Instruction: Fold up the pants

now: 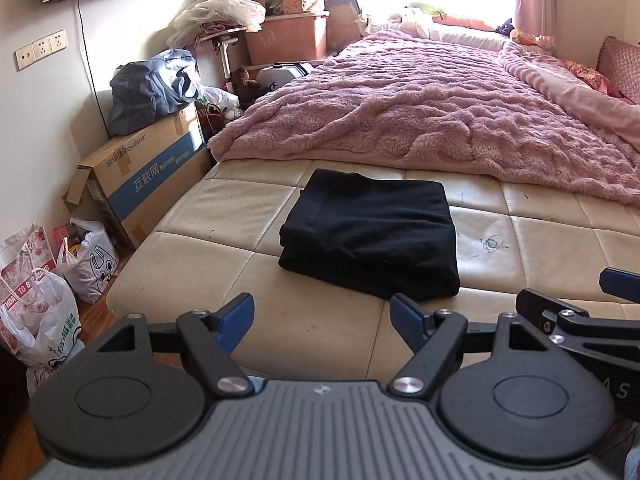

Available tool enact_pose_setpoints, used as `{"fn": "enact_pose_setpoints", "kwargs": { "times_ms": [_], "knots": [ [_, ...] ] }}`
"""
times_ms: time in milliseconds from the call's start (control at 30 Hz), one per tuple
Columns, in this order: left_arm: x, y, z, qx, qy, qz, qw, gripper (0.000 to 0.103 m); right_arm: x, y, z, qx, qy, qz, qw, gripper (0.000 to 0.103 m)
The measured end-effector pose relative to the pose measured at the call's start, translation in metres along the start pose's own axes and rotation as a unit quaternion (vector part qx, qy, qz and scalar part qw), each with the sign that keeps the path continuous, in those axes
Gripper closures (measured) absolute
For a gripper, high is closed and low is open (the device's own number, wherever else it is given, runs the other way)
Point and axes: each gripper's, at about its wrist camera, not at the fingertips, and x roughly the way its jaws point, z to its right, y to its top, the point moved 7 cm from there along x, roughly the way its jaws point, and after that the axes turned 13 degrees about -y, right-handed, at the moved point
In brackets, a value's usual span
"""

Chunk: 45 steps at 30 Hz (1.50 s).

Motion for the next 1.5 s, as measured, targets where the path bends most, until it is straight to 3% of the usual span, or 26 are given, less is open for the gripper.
{"fn": "enact_pose_setpoints", "kwargs": {
  "times_ms": [1500],
  "knots": [
    [-0.009,0.002,0.001,-0.006,-0.001,0.009,0.9999,0.012,-0.011,0.001,0.000,0.000,0.001,0.014,1.000,0.021]
  ]
}}
